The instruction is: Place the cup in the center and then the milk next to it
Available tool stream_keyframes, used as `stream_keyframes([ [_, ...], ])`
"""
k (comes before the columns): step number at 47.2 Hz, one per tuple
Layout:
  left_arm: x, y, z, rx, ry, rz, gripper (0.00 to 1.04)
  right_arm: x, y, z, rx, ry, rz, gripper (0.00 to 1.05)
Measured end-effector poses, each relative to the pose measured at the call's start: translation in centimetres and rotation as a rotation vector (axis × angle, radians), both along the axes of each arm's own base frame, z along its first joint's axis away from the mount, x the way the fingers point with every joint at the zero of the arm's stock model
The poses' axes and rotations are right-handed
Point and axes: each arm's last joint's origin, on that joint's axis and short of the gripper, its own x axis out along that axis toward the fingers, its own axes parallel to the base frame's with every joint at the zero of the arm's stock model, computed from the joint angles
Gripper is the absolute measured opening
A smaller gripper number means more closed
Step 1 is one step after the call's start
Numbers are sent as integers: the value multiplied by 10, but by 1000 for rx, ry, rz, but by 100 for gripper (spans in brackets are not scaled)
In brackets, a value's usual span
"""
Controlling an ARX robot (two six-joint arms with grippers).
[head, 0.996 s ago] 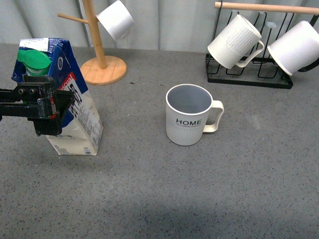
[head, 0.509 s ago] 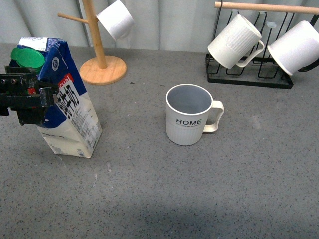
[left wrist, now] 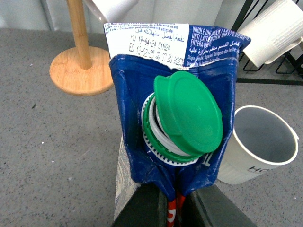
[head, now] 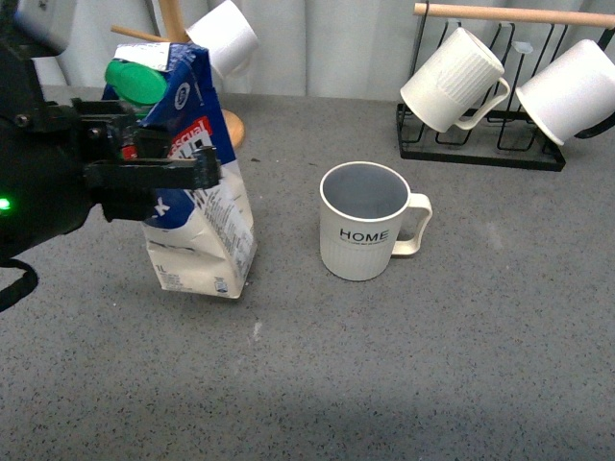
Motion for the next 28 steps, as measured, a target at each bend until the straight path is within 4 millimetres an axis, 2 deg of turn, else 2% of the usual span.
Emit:
stream_keyframes([
  [12,7,-35,-3,-3,-21,-37,5,0,0,0,0,0,0,95],
  [28,18,-50,-15,8,-23,-49,5,0,0,0,0,0,0,95],
])
